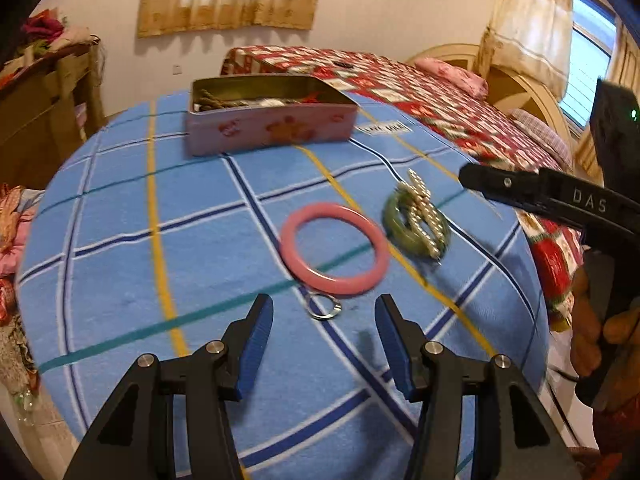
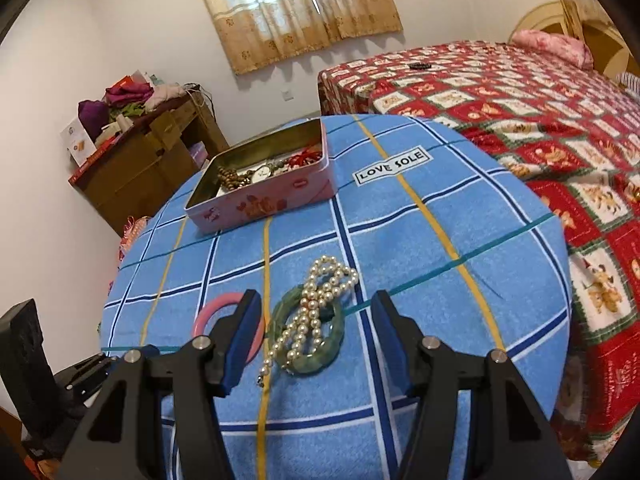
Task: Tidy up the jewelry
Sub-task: 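Withdraw both open grippers from the tin toward the silver ring and pearls, then grasp the silver ring with left gripper while right grasps the pearl strand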
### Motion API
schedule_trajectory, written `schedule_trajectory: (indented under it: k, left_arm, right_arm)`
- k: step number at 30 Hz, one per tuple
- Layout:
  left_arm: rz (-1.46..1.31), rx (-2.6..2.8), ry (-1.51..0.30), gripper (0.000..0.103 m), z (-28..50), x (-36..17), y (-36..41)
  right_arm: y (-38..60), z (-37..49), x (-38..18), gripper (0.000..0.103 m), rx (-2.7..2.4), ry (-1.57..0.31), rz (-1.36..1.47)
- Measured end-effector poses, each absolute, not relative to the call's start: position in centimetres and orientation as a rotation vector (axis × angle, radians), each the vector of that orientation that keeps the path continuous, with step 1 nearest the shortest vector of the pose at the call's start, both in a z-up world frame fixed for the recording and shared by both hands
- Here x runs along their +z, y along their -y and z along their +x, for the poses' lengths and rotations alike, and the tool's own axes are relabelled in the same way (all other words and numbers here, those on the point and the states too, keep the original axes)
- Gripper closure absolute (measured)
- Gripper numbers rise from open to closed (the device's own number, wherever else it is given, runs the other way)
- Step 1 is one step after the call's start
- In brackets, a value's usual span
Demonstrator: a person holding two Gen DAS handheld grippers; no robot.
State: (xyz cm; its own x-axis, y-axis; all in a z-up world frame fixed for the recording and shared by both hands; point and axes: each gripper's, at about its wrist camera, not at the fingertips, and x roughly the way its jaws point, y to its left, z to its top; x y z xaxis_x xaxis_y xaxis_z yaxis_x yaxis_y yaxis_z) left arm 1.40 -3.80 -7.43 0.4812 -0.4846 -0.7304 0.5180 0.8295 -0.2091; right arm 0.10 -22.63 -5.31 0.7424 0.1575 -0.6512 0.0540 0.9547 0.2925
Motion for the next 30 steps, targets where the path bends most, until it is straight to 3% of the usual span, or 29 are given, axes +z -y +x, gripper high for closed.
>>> schedule_trajectory:
  k: [9, 12, 14, 16, 30]
  left_arm:
    - [0.108, -0.552, -0.880, 0.050, 1.7, -8.2, 5.1]
    - [0.166, -0.523, -0.859, 0.061, 1.5, -8.3, 5.5]
    - [0.167, -0.517, -0.856, 0.076, 1.7, -8.3, 5.2]
    - [0.160, -0.523, -0.861, 0.082, 1.9, -8.3, 4.7]
    - [0.072, -0.513, -0.813, 0.082, 1.8, -6.4, 1.3]
  right_arm:
    - [22.7, 0.0, -5.8, 0.043, 0.060, -0.737, 0.300]
    - [22.8, 0.0, -6.0, 0.043, 0.064, -0.740, 0.313]
    - [22.9, 0.0, -6.0, 0.042, 0.062, -0.740, 0.317]
    - [23.0, 0.0, -6.1, 0.043, 0.060, -0.742, 0.323]
    - [23.1, -0.2, -6.0, 0.043, 0.046, -0.740, 0.311]
